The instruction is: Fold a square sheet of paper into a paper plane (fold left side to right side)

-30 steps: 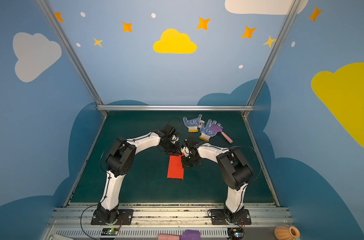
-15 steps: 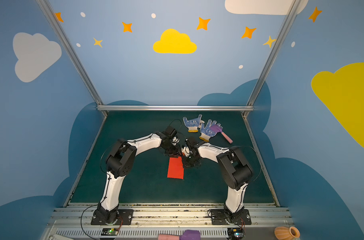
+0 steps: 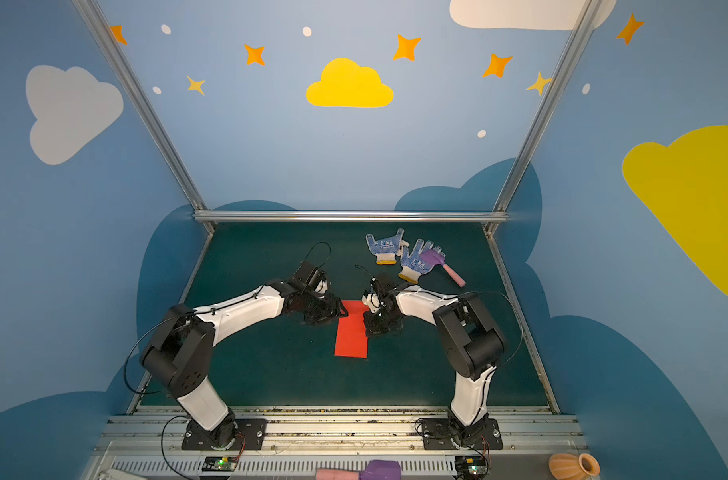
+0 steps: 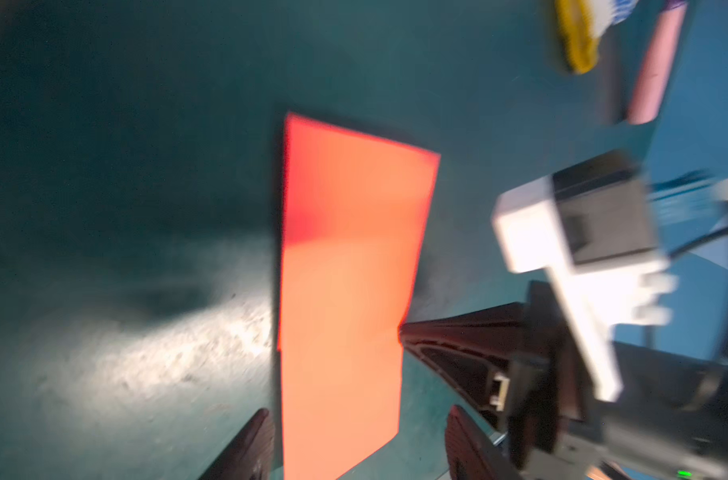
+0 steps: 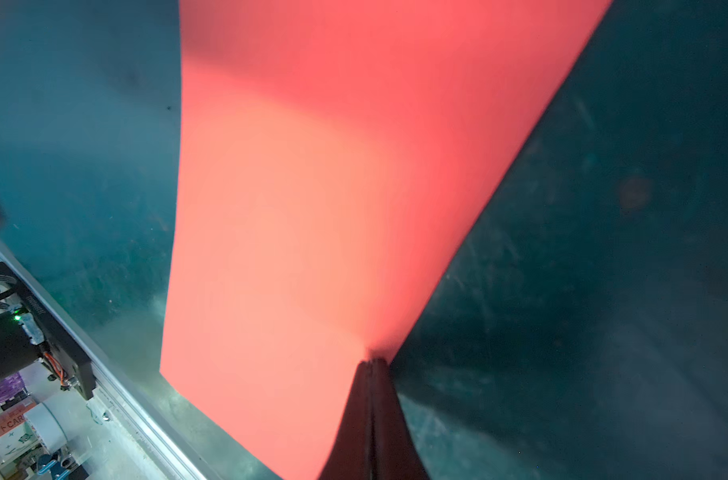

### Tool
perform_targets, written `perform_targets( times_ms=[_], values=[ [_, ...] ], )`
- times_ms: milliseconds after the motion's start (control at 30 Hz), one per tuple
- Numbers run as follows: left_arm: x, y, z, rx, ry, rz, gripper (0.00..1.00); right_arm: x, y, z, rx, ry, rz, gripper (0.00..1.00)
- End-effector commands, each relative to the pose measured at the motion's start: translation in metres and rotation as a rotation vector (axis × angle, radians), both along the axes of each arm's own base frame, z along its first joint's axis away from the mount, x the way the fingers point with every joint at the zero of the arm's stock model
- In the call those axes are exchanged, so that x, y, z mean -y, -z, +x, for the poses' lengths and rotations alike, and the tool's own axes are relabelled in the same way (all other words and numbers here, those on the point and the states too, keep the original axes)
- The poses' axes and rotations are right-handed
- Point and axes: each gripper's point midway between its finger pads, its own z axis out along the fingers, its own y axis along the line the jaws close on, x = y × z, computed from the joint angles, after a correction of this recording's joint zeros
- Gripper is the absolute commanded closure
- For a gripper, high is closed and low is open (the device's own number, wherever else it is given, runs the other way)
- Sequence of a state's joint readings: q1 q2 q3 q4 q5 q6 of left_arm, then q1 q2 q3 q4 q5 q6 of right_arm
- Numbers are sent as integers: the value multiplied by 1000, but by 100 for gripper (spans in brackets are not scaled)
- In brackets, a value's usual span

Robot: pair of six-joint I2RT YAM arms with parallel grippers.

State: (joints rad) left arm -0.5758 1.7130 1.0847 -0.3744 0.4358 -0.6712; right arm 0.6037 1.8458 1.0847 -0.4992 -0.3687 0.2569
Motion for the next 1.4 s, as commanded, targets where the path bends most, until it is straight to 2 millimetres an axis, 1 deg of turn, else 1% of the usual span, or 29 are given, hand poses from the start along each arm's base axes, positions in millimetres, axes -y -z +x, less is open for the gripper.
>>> perform_targets(
  times_ms=[0,200,400,500,600,800,933,1000,1167,1233,1300,1367],
  values=[
    [0,5,-4,-8,-20,-32,31,15,29,-8,-43,-4,-95,100],
    [1,22,-11,-31,-7,-45,31,16,31,-9,-48,-2,-100,100],
    [7,38,-15,-59,3,-90,32,16,31,-8,-48,-3,-104,100],
    [9,44,-16,-65,4,-104,32,16,31,-8,-47,-3,-104,100],
    [10,46,-15,-52,4,-122,34,16,31,-8,-48,-4,-105,100],
    [11,50,-11,-30,25,-135,45,17,31,-8,-47,-6,-107,100],
    [7,51,-6,-2,40,-152,53,16,31,-8,-51,-6,-105,100],
    [6,49,-2,7,41,-174,57,16,31,-8,-51,-10,-107,100],
    [11,42,1,22,74,-198,66,16,30,-7,-51,-13,-108,100],
    [11,42,1,23,78,-196,71,15,31,-7,-53,-16,-110,100],
    [12,43,1,21,83,-196,74,15,29,-6,-52,-17,-109,100],
    [14,44,0,16,88,-201,81,13,27,-5,-51,-20,-107,100]
  ],
)
